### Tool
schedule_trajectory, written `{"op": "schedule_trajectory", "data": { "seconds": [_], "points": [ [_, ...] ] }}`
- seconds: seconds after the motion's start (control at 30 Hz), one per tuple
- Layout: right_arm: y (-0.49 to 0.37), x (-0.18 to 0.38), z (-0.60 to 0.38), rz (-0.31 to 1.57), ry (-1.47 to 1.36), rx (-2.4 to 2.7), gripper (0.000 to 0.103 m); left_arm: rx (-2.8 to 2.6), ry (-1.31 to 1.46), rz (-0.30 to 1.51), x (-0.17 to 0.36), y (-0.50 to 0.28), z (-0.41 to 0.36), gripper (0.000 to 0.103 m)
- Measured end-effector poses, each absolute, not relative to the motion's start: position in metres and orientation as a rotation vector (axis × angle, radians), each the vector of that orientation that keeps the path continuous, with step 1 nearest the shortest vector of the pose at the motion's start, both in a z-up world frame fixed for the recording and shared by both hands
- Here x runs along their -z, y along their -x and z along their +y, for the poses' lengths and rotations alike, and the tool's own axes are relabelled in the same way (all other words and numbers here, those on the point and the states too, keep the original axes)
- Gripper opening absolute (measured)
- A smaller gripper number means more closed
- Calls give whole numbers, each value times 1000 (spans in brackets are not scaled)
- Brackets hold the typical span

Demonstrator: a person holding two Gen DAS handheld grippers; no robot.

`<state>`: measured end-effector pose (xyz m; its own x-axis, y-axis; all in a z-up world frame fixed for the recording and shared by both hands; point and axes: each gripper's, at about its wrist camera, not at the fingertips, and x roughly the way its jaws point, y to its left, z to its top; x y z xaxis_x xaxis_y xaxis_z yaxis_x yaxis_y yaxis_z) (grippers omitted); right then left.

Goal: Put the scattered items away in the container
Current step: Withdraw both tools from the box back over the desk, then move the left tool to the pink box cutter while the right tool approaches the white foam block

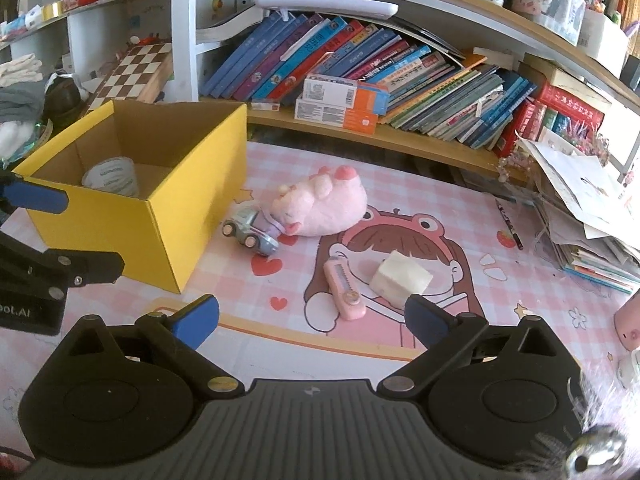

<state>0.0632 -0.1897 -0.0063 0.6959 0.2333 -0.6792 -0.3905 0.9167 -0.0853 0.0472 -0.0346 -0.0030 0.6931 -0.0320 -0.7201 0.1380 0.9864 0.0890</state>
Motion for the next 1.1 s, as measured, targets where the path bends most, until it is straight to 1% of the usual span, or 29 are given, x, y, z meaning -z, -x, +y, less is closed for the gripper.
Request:
{"op": "schedule_trajectory", "data": {
  "seconds": [1.1],
  "points": [
    [-103,22,-268,763,160,-306,100,152,-236,825,15,-84,-118,85]
  ]
}}
